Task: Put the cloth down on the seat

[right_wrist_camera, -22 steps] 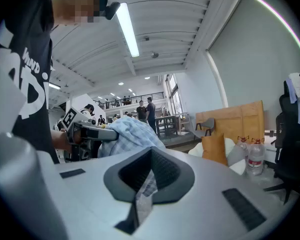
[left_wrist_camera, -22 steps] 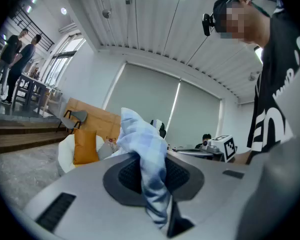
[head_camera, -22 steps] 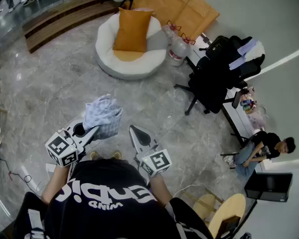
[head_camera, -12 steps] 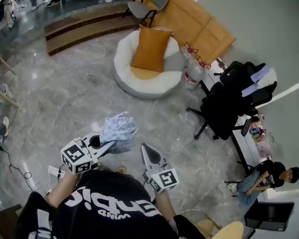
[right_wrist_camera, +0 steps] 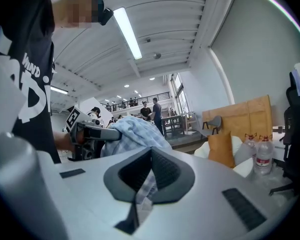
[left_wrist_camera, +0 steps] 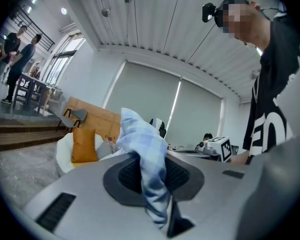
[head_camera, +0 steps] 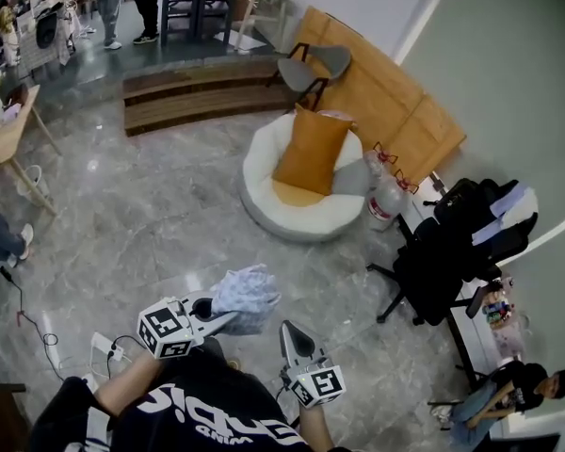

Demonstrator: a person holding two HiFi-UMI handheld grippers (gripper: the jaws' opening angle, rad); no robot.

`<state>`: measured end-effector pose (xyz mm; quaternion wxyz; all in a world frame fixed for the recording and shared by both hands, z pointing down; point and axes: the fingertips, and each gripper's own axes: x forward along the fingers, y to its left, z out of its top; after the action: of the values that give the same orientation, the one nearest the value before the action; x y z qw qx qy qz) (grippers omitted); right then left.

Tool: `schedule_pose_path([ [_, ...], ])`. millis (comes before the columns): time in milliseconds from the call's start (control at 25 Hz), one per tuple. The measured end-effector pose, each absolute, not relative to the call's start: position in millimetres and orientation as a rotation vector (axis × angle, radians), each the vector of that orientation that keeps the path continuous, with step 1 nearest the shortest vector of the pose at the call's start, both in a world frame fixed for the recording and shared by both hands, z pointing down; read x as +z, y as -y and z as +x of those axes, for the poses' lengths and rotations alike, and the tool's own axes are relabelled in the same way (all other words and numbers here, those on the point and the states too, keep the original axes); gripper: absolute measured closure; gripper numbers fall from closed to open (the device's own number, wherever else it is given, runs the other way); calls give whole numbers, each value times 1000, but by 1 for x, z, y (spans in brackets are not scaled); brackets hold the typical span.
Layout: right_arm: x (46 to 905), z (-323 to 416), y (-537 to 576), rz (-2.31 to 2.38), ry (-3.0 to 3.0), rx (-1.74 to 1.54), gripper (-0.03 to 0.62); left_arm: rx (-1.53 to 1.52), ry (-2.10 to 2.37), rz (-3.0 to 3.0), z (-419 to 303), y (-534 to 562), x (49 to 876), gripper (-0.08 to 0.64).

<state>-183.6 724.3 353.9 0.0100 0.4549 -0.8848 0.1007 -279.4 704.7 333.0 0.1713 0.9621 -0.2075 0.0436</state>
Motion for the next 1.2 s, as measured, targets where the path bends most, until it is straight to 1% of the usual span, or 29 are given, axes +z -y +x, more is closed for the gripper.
schedule_pose_path([
  [240, 355, -171, -724, 1458, 2764, 335, 572, 112, 588, 2727, -275, -701, 331, 489],
  [480, 362, -159, -704, 1491, 2730, 347, 572, 91, 596, 2728, -271, -672, 337, 489],
  [1200, 372, -157, -585, 1482, 2731, 362, 572, 92, 579, 2736, -256, -549, 344, 489],
])
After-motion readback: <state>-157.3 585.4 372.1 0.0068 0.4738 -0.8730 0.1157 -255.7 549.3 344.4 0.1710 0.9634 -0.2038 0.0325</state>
